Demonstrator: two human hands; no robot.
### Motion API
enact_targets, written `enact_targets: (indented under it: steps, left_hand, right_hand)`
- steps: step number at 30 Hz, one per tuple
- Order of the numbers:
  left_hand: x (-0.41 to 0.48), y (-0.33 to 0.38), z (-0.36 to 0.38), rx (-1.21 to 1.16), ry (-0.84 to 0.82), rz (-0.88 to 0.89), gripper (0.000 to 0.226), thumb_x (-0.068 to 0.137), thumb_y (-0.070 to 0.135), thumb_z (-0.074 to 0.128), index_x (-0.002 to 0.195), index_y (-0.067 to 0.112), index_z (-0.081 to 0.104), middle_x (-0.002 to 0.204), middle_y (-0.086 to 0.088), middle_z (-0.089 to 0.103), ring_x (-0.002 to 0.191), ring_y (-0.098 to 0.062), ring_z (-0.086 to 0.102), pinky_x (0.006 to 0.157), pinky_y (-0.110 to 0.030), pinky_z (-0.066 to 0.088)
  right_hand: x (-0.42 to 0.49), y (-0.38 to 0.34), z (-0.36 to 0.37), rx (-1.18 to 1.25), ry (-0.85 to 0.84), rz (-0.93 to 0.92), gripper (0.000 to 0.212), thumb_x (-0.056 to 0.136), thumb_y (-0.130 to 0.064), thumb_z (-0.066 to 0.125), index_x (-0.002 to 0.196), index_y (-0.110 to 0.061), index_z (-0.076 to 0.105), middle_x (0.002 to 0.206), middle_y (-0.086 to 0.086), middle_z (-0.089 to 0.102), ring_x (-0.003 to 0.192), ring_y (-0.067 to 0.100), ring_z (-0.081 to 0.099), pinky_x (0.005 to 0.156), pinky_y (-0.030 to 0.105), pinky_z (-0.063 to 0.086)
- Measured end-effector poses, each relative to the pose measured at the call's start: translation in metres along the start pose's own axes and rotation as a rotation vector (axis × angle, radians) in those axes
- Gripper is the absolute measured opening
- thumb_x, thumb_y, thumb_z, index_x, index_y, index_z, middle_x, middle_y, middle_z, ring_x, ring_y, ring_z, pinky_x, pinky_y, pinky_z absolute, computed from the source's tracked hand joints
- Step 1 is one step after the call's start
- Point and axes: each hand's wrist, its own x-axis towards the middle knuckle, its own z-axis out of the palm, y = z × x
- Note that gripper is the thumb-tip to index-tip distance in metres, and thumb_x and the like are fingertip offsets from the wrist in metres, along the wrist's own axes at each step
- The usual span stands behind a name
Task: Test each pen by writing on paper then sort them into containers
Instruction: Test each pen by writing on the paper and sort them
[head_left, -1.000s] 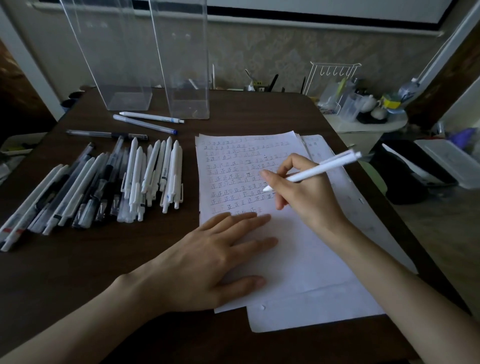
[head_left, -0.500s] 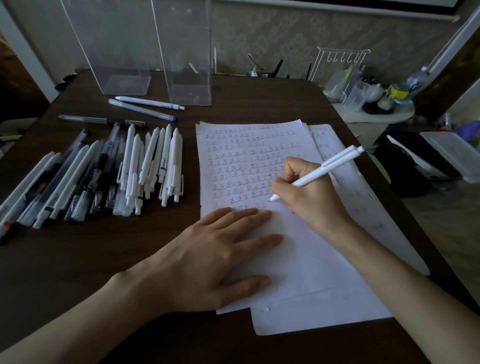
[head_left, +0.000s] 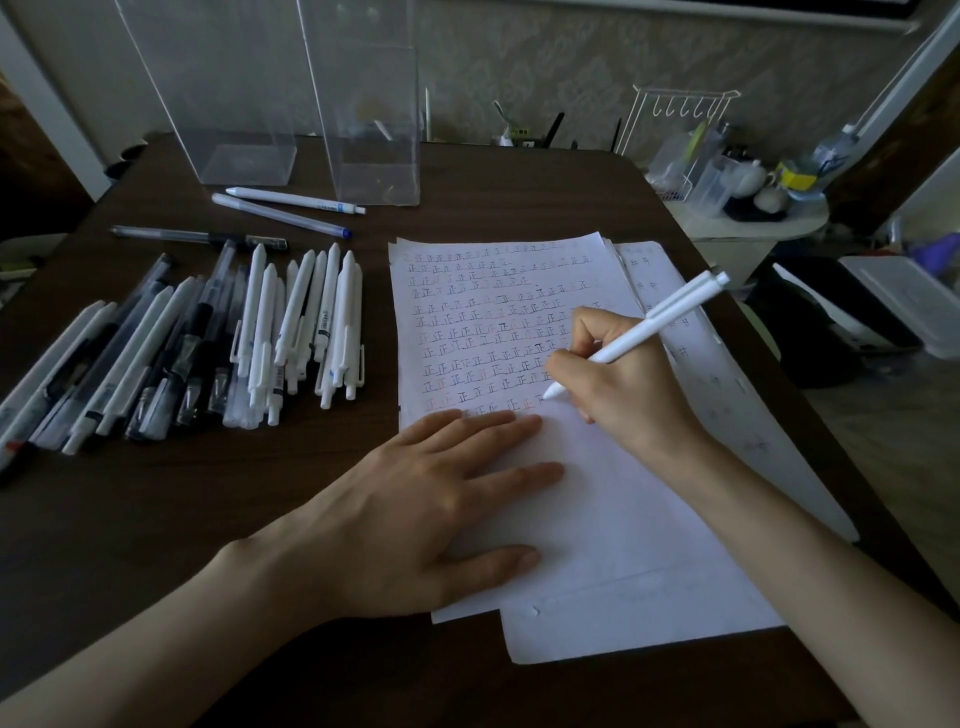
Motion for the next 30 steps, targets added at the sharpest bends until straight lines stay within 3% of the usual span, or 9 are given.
enact_targets:
  steps: [4,9,13,21,24,27,30]
  left_hand:
    - [0.0008,0.0004,0.0000,0.003,-0.003,0.000,0.059,0.093,0.061,0.032,0.144,0.031,0.032,0.154,-0.003,0.025,0.141,-0.016,0.022,0.112,-0.039,0.022]
    - [0.0003,0.0003,-0.0005,0.001,-0.011,-0.001,0.059,0.093,0.062,0.031,0.145,0.033,0.030,0.154,-0.002,0.023,0.142,-0.015,0.019,0.113,-0.038,0.020]
    - [0.0005,0.0005,-0.0004,-0.005,-0.008,-0.002,0.059,0.093,0.061,0.032,0.144,0.032,0.031,0.154,-0.002,0.023,0.141,-0.015,0.021,0.113,-0.041,0.024]
    - [0.0007,0.0002,0.0003,-0.005,-0.002,0.008,0.059,0.093,0.061,0.032,0.144,0.032,0.031,0.154,-0.002,0.024,0.141,-0.014,0.021,0.113,-0.038,0.022]
    - [0.0004,-0.0003,-0.0018,-0.009,0.015,0.013,0.058,0.094,0.059,0.033,0.143,0.030,0.035,0.152,0.000,0.029,0.140,-0.013,0.024,0.112,-0.035,0.020]
    - [0.0004,-0.0009,-0.0069,-0.076,0.109,-0.029,0.052,0.094,0.053,0.036,0.134,0.023,0.048,0.137,0.005,0.047,0.126,-0.007,0.042,0.104,-0.026,0.035]
    - [0.0004,-0.0056,-0.0090,-0.193,0.218,-0.130,0.052,0.089,0.061,0.039,0.129,0.029,0.046,0.118,0.018,0.054,0.108,0.004,0.047,0.088,-0.013,0.040]
  right_hand:
    - [0.0002,0.0007,-0.0004,-0.002,0.000,-0.010,0.038,0.078,0.008,0.054,0.057,-0.012,0.029,0.040,-0.007,0.024,0.033,0.001,0.045,0.040,0.017,0.027]
    - [-0.0007,-0.0014,-0.0009,0.008,-0.036,0.004,0.037,0.077,0.005,0.055,0.056,-0.013,0.031,0.037,-0.006,0.029,0.033,0.005,0.035,0.044,0.045,0.039]
    - [-0.0001,0.0005,-0.0004,0.045,-0.034,0.021,0.039,0.076,0.008,0.055,0.054,-0.013,0.030,0.039,-0.003,0.026,0.031,0.004,0.036,0.045,0.030,0.027]
    - [0.0009,0.0032,-0.0007,0.024,-0.019,-0.010,0.041,0.078,0.009,0.052,0.055,-0.014,0.027,0.045,-0.010,0.023,0.037,-0.002,0.041,0.042,0.011,0.026]
    - [0.0021,0.0032,-0.0016,0.067,-0.029,-0.017,0.036,0.085,-0.001,0.058,0.059,-0.012,0.034,0.042,-0.006,0.033,0.038,0.002,0.039,0.043,0.015,0.031]
    - [-0.0003,-0.0029,-0.0024,0.071,-0.064,-0.051,0.031,0.085,-0.034,0.063,0.073,-0.010,0.049,0.045,0.005,0.054,0.041,0.011,0.050,0.047,0.020,0.042]
    - [-0.0016,0.0015,-0.0021,-0.062,-0.087,-0.118,0.020,0.082,-0.030,0.069,0.085,-0.012,0.060,0.065,0.003,0.064,0.056,0.006,0.058,0.053,0.020,0.046]
